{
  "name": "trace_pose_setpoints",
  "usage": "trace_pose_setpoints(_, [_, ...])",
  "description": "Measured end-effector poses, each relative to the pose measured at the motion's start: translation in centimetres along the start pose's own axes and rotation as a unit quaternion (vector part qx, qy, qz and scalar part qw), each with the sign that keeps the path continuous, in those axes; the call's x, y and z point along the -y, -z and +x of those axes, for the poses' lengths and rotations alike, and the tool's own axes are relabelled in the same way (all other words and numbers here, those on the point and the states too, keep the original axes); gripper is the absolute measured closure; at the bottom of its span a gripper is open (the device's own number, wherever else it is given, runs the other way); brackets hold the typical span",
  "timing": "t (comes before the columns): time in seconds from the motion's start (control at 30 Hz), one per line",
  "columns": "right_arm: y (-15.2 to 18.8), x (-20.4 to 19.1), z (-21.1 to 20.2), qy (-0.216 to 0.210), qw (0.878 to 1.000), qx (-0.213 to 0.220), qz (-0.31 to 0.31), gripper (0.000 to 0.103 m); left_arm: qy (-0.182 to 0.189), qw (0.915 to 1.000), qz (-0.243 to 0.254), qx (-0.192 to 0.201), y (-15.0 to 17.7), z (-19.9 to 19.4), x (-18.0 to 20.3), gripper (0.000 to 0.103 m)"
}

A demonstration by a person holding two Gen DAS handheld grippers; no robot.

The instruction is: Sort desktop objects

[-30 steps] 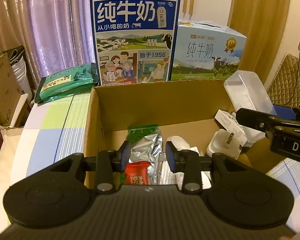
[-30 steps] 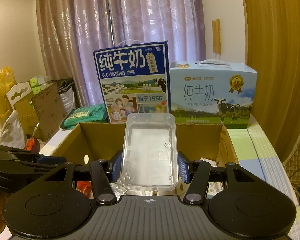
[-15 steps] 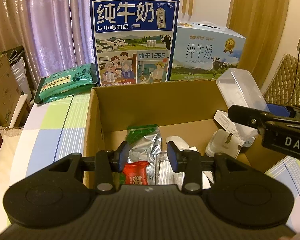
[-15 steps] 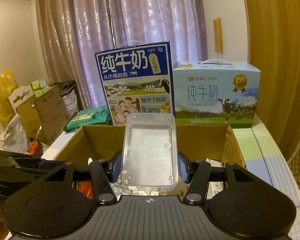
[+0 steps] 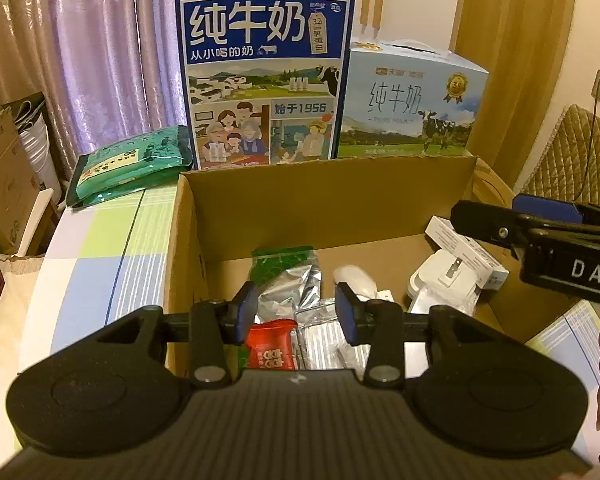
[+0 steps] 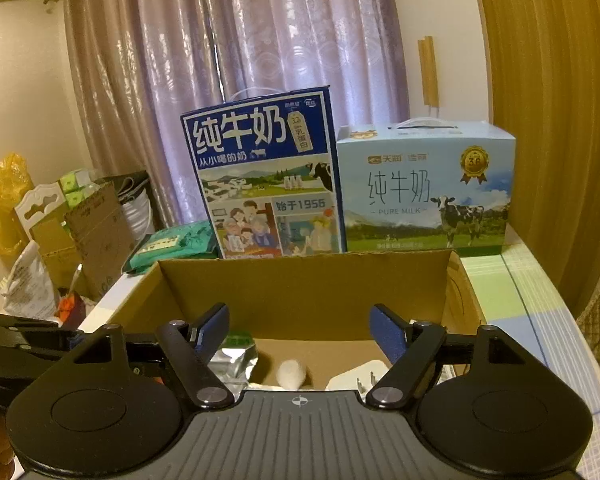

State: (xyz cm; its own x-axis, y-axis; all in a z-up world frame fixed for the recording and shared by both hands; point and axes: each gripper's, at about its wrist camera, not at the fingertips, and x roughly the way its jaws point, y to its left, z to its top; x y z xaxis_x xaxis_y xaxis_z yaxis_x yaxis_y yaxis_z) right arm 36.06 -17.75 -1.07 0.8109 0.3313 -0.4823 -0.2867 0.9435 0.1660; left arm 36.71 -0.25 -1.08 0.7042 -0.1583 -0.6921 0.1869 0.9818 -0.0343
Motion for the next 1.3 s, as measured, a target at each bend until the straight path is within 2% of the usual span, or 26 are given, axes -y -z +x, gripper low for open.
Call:
trace_pose_setpoints(0.47, [0.1, 0.3, -0.1, 0.006, 1.000, 0.002, -0.002, 0.021, 0.001, 1.0000, 0.004, 0.000, 0.1, 0.0, 0.2, 0.063])
trace_pose_setpoints(0.53, [0.1, 0.3, -0.2, 0.008, 1.000, 0.003, -0.004, 0.016, 0.001, 1.0000, 0.003, 0.001, 0.2, -0.1, 0.2, 0.059])
trace_pose_setpoints(0.63, [0.5, 0.4, -0.4, 0.018, 1.000, 0.003, -0.017, 0.002, -0.001, 1.0000, 0.002, 0.005, 0.4, -0.5, 0.2, 0.043])
trace_pose_setpoints(0.7, [0.8, 0.4, -0.6, 0.022, 0.999, -0.004, -0.026, 0.002, -0.005, 1.0000, 0.002, 0.007, 0.5, -0.8, 0.1, 0.035])
trace_pose_setpoints(0.83, [1.2, 0.7, -0.9, 0.027, 0.999, -0.024, -0.025, 0.002, -0.014, 0.9998, -0.003, 0.012, 0.8, -1.9, -0.2, 0.025])
trace_pose_setpoints(0.9, [1.5, 0.8, -1.3, 0.032, 0.999, -0.033, -0.025, 0.002, -0.025, 0.9995, -0.003, 0.018, 1.0, -2.5, -0.1, 0.017])
trace_pose_setpoints(1.1, [2.2, 1.0, -3.9, 0.038, 0.998, -0.036, -0.019, 0.002, -0.027, 0.9991, 0.011, 0.032, 2.8, -4.4, 1.0, 0.002])
trace_pose_setpoints(1.3, [3.5, 1.2, -7.0, 0.043, 0.998, -0.040, -0.004, 0.002, -0.045, 0.9975, 0.011, 0.054, 4.9, -7.4, 1.6, 0.001])
